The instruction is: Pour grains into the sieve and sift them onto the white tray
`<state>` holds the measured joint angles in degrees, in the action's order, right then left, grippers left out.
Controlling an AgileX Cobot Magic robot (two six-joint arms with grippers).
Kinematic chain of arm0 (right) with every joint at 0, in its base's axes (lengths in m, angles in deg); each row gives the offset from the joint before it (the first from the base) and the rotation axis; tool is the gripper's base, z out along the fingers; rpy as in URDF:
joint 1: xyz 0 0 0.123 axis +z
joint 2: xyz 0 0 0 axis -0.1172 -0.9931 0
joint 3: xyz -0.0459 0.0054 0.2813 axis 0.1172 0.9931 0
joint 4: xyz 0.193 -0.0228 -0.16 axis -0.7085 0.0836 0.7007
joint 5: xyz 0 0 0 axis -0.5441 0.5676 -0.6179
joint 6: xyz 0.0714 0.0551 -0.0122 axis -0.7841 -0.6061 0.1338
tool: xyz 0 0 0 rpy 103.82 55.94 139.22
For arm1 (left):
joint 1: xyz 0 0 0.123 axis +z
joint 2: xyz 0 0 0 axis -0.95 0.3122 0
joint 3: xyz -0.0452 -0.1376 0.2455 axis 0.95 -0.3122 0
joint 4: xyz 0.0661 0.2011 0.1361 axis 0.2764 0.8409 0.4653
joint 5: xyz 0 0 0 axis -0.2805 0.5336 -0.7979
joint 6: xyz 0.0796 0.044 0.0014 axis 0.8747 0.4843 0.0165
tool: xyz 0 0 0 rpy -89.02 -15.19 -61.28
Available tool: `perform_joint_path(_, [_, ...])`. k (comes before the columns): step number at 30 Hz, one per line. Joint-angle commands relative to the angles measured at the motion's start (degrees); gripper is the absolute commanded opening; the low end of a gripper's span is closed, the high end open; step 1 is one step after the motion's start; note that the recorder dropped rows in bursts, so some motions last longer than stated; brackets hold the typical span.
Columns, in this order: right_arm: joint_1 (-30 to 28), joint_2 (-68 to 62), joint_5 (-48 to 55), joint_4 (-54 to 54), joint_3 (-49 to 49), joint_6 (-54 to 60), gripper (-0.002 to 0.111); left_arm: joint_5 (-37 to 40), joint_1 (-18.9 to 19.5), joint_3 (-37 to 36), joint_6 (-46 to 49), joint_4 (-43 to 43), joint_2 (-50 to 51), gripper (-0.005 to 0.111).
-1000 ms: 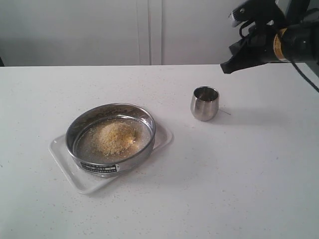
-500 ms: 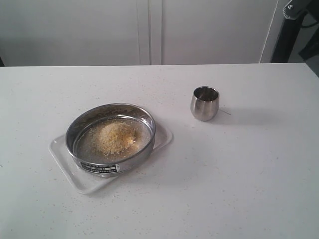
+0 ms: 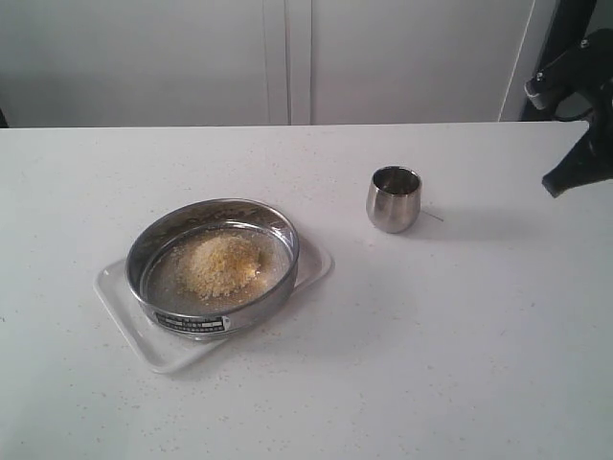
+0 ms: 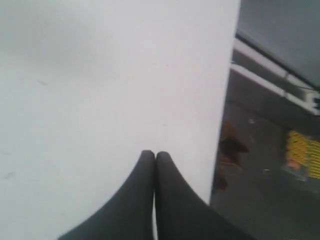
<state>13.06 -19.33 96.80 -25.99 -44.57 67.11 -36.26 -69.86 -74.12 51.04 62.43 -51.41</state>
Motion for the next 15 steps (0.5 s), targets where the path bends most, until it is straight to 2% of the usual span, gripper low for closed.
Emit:
perform_joint_path(1, [-2.6,0.8,3.0,-14.6,-3.0,6.2,0.0,0.2,0.1,-0.3,0.0,-0.6,-0.3,0.0])
perform_joint_path(9, [-12.0,0.8,6.8,-25.4,-3.5,6.5,0.0,0.2,0.1,-0.3,0.0,-0.6,-0.3,0.0])
perform_joint_path(13, [-14.2,2.3,6.7,-30.8,-2.7,10.0,0.0,0.2,0.1,-0.3,0.0,-0.6,-0.3,0.0])
perform_joint_path(15, [-14.3,4.4,3.0,-32.5,-1.0,10.0,0.0,0.2,0.1,-0.3,0.0,-0.6,-0.3,0.0])
